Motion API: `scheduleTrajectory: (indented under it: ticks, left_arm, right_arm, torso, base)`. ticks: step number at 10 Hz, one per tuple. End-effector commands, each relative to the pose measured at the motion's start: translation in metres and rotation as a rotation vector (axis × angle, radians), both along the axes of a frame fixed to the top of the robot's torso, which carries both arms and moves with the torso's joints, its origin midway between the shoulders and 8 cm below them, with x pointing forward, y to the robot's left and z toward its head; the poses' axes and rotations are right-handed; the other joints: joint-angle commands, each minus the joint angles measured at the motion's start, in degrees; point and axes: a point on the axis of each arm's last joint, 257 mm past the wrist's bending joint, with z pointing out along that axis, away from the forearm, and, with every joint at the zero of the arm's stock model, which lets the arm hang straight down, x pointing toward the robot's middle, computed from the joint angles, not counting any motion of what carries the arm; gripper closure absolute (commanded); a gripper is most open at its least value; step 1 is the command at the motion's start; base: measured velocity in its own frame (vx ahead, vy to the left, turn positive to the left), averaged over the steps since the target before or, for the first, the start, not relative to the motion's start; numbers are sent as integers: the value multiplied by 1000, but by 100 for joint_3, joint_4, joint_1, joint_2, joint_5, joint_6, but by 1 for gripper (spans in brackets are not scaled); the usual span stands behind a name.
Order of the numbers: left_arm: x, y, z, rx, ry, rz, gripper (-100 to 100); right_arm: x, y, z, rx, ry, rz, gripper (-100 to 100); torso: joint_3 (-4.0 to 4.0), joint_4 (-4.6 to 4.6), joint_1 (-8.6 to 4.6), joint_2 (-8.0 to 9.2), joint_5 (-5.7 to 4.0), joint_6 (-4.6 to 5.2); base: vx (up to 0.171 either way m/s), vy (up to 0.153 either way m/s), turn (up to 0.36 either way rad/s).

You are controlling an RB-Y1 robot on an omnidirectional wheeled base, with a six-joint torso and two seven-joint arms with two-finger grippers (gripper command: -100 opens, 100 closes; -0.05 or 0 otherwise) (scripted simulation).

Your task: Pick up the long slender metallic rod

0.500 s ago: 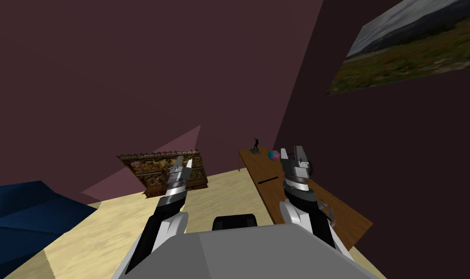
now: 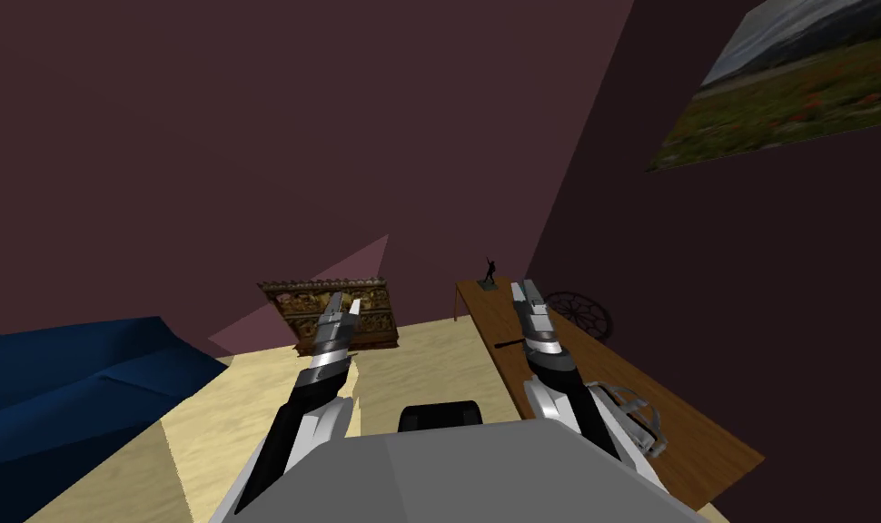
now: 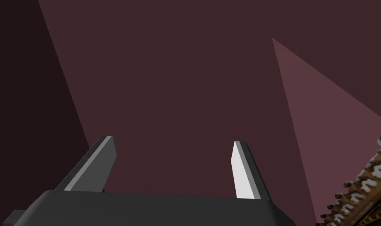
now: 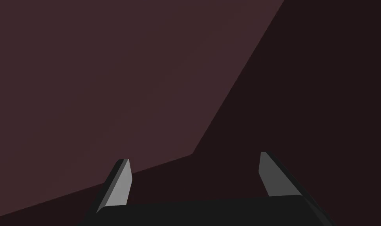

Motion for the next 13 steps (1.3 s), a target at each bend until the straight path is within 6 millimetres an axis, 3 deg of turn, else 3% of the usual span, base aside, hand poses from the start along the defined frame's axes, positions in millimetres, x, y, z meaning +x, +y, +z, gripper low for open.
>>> scheduleTrajectory:
  ticks: [1,3,6,7,12,13]
  left_arm:
    - [0,0,0,0,0,0,0]
    - [0,0,0,0,0,0,0]
    - [0,0,0,0,0,0,0]
    - [0,0,0,0,0,0,0]
    - [0,0,0,0,0,0,0]
    - [0,0,0,0,0,0,0]
  right_arm:
    - [10,13,-18,-88,43,6,-100]
    - [17,21,-32,-147,72,10,-100]
    - [34,46,-78,-354,146,20,-100]
    - [36,45,-85,-356,160,19,-100]
    - [48,66,-174,-696,270,41,-100]
    - [49,66,-176,-696,275,41,-100]
  torso:
    - [0,0,0,0,0,0]
    - [2,0,4,4,1,1]
    - [0,0,7,0,2,0]
    - [-1,0,10,-2,3,0]
    - [-3,-1,2,-4,3,7]
    - [0,0,-8,1,0,4]
  base:
    - [6,94,218]
    - [-9,95,143]
    - [5,111,257]
    - [19,85,98]
    - [28,103,213]
    - [18,50,149]
